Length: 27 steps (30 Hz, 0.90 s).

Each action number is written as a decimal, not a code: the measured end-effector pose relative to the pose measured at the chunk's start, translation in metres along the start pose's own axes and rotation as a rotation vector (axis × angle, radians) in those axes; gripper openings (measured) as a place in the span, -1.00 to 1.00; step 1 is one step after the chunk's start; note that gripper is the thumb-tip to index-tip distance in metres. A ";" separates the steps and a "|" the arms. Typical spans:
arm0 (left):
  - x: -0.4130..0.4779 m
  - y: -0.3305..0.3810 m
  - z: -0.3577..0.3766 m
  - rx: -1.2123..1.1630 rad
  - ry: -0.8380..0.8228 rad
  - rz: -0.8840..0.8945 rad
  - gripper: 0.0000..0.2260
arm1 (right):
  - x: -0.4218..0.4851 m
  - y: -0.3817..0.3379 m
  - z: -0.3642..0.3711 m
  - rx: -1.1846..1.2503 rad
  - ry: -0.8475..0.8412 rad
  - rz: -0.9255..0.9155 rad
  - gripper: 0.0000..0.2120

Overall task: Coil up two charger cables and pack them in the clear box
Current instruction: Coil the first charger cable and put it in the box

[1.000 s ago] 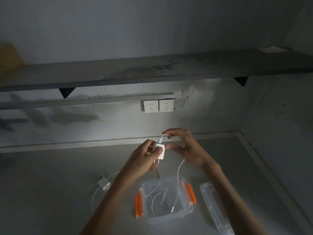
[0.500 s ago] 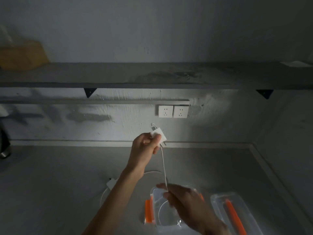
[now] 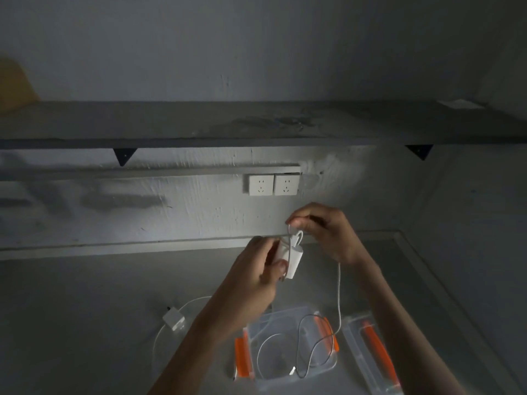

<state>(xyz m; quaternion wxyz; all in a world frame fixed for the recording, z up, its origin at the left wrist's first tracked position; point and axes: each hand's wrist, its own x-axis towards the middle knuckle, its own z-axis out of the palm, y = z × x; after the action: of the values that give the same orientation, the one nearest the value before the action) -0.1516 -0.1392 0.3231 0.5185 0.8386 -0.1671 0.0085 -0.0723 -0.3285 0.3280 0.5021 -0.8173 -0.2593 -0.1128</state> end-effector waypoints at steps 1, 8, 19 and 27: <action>0.001 0.001 -0.005 -0.008 0.023 -0.021 -0.75 | -0.005 0.009 0.011 0.042 -0.012 0.040 -0.83; 0.031 -0.021 -0.028 -0.326 0.270 -0.320 -0.85 | -0.088 0.014 0.099 -0.055 -0.102 0.234 -0.86; 0.030 -0.037 -0.007 -0.068 0.098 -0.248 -0.94 | -0.001 -0.060 -0.012 -0.640 0.096 -0.319 -0.84; 0.022 0.007 -0.029 -0.059 0.041 -0.085 -0.83 | 0.023 0.019 0.017 0.101 -0.117 0.075 -0.82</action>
<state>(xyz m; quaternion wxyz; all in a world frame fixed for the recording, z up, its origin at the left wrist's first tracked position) -0.1286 -0.1228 0.3468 0.5463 0.8288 -0.1209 -0.0013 -0.0437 -0.3129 0.3154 0.5303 -0.8053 -0.2630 -0.0328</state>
